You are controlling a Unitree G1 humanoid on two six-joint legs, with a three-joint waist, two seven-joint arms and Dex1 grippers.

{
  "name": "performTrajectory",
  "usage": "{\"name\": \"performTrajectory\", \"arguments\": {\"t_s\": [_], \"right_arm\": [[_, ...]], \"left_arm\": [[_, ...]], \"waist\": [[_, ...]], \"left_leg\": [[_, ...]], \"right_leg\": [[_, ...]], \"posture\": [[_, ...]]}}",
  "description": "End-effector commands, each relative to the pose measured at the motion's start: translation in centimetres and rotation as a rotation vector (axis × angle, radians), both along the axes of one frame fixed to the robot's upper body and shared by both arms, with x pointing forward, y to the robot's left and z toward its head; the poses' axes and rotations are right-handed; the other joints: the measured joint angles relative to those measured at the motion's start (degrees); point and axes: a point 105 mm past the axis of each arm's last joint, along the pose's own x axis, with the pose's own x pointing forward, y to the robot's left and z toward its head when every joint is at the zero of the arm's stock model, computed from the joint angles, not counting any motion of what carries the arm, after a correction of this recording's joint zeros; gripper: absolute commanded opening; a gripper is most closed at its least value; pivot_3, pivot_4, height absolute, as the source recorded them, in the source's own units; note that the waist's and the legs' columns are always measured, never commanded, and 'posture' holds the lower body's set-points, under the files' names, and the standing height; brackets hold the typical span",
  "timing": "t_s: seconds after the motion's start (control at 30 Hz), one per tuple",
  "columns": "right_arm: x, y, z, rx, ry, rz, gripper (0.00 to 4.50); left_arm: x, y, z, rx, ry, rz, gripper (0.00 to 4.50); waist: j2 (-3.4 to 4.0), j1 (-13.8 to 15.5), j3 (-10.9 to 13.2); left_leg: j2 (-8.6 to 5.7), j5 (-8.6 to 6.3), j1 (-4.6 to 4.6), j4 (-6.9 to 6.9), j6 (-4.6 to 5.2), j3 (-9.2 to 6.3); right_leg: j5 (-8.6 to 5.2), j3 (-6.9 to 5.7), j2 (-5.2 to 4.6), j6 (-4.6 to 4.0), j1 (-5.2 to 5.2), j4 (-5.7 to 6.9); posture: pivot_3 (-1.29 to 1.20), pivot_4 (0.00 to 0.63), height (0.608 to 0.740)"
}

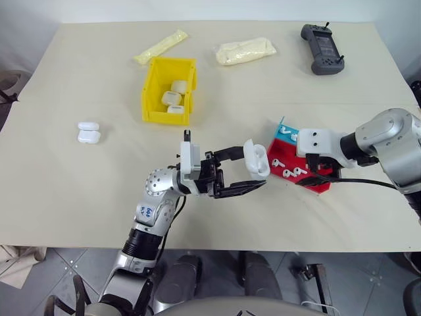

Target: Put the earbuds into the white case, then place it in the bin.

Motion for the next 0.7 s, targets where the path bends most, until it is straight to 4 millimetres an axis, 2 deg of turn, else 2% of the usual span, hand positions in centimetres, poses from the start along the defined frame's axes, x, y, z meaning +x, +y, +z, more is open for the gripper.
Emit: {"name": "performTrajectory", "arguments": {"t_s": [0.03, 0.17, 0.7], "right_arm": [[0.27, -0.04, 0.56, -0.015, -0.033, 0.019, 2.71], [0.35, -0.04, 0.35, -0.026, -0.030, 0.029, 1.41], [0.92, -0.28, 0.10, -0.050, -0.026, 0.035, 1.41]], "left_arm": [[-0.66, 0.00, 0.85, -0.015, -0.047, -0.004, 2.74], [-0.60, 0.03, 0.88, -0.012, -0.048, -0.002, 2.74], [-0.36, 0.17, 1.01, -0.010, -0.054, 0.016, 2.74]], "waist": [[0.00, -0.02, 0.00], [0.00, -0.03, 0.00], [0.00, -0.51, 0.00]], "left_leg": [[0.00, 0.00, 0.00, 0.00, 0.00, 0.00], [0.00, 0.00, 0.00, 0.00, 0.00, 0.00], [0.00, 0.00, 0.00, 0.00, 0.00, 0.00]], "right_leg": [[0.00, 0.00, 0.00, 0.00, 0.00, 0.00], [0.00, 0.00, 0.00, 0.00, 0.00, 0.00], [0.00, 0.00, 0.00, 0.00, 0.01, 0.00]], "posture": [[0.00, 0.150, 0.740], [0.00, 0.150, 0.740], [0.00, 0.150, 0.740]]}}
